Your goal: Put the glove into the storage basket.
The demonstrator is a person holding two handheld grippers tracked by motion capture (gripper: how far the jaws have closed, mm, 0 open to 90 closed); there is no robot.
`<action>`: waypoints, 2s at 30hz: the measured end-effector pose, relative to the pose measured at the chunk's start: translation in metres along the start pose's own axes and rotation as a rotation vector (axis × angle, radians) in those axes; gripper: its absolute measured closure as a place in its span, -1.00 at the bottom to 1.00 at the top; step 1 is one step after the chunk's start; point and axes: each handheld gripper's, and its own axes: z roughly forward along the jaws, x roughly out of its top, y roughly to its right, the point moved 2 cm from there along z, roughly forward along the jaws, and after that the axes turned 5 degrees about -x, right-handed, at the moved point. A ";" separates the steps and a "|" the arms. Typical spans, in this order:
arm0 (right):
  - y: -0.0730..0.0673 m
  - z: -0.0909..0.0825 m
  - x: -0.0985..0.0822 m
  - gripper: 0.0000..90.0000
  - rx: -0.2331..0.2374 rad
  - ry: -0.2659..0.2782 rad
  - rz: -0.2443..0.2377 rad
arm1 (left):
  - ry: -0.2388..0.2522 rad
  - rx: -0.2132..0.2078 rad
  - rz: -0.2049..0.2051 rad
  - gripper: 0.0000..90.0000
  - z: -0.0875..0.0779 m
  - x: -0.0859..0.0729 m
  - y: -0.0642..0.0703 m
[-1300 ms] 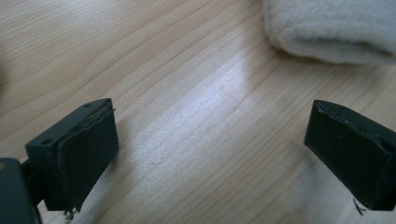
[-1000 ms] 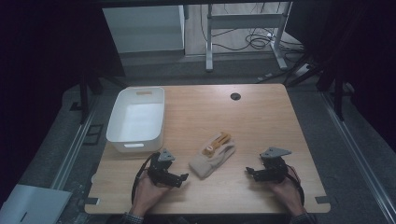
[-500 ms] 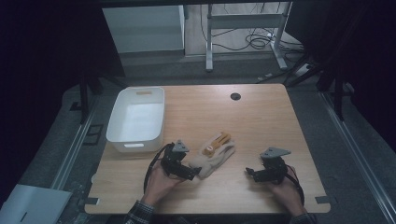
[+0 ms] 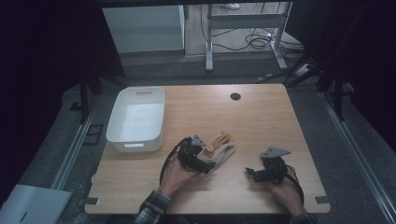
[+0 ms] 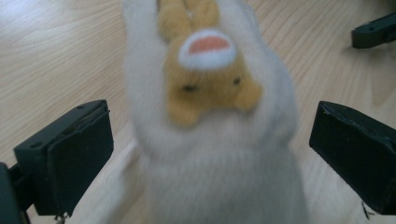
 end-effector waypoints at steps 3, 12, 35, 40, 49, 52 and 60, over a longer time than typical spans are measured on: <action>0.000 0.000 0.000 -0.71 0.000 0.000 0.000 | -0.027 0.007 0.011 -1.00 0.011 0.004 0.001; 0.000 0.000 0.000 -0.71 0.000 0.000 -0.002 | -0.080 0.058 0.025 -1.00 0.035 0.007 0.003; 0.000 0.000 0.000 -0.71 0.000 0.000 0.000 | -0.060 -0.034 -0.033 0.29 0.023 0.007 -0.002; 0.000 0.000 0.000 -0.71 0.000 0.000 0.000 | -0.048 -0.038 -0.030 0.44 0.017 0.009 -0.002; 0.000 0.000 0.000 -0.70 0.000 -0.001 0.000 | -0.049 -0.042 -0.035 0.48 0.012 0.011 -0.003; 0.000 0.000 0.000 -0.71 0.000 0.000 0.000 | -0.050 -0.039 -0.035 0.49 0.010 0.011 -0.004; 0.000 0.000 0.000 -0.71 0.000 0.000 0.000 | -0.038 -0.037 -0.043 0.51 -0.002 0.015 -0.008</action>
